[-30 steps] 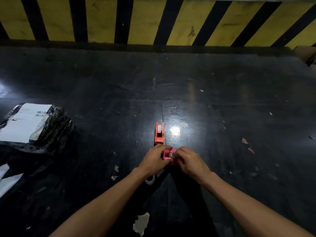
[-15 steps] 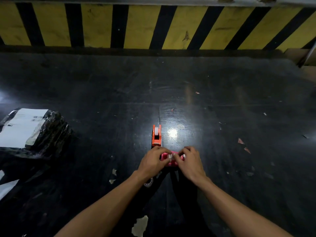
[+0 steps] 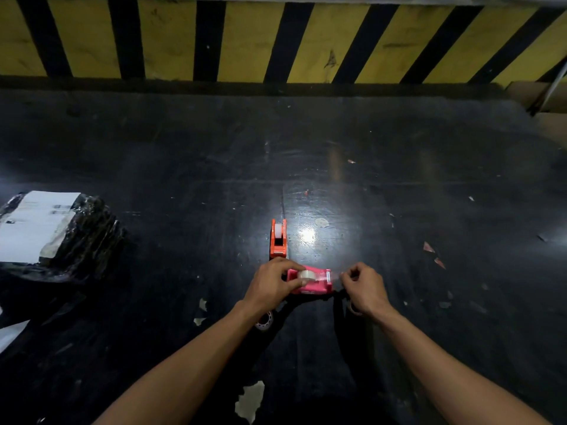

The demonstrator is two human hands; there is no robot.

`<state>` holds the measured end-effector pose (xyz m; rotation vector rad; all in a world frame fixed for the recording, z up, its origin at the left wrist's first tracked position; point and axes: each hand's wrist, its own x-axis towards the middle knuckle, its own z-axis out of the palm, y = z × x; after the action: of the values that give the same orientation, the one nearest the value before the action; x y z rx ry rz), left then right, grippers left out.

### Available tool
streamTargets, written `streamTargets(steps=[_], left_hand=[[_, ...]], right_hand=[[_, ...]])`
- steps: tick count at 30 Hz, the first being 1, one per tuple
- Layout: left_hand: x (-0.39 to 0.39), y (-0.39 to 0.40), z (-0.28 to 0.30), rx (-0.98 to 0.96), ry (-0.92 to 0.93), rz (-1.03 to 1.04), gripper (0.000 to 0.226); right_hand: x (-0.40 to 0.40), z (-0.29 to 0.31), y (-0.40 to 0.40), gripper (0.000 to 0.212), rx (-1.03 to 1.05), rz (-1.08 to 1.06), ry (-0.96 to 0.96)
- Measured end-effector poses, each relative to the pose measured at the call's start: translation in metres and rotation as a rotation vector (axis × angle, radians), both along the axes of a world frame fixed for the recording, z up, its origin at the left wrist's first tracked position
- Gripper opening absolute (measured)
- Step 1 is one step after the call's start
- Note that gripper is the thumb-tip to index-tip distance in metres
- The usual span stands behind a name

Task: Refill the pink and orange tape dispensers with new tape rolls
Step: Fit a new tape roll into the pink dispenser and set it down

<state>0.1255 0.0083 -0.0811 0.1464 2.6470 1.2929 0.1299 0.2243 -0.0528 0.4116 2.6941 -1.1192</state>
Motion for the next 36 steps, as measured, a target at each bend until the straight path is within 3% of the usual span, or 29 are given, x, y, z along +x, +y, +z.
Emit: streamTargets(steps=[14, 19, 23, 29, 32, 36], left_hand=[[0.002, 0.001, 0.0, 0.044, -0.028, 0.052, 0.032], [0.002, 0.0, -0.001, 0.04, -0.029, 0.048, 0.033], [0.002, -0.001, -0.001, 0.038, -0.03, 0.046, 0.033], [0.005, 0.001, -0.002, 0.037, -0.007, 0.054, 0.035], [0.006, 0.001, -0.005, 0.044, -0.002, 0.063, 0.038], [0.007, 0.001, -0.008, 0.039, 0.003, 0.073, 0.037]], right_hand=[[-0.001, -0.009, -0.013, 0.016, 0.01, 0.004, -0.07], [0.0, -0.009, -0.014, 0.013, -0.054, -0.017, -0.007], [0.002, -0.012, -0.015, 0.009, 0.049, 0.025, -0.005], [0.019, -0.016, -0.024, 0.039, 0.223, 0.087, -0.023], [0.034, -0.022, -0.034, 0.06, 0.177, 0.107, -0.06], [0.039, -0.026, -0.033, 0.064, 0.082, 0.1, -0.023]])
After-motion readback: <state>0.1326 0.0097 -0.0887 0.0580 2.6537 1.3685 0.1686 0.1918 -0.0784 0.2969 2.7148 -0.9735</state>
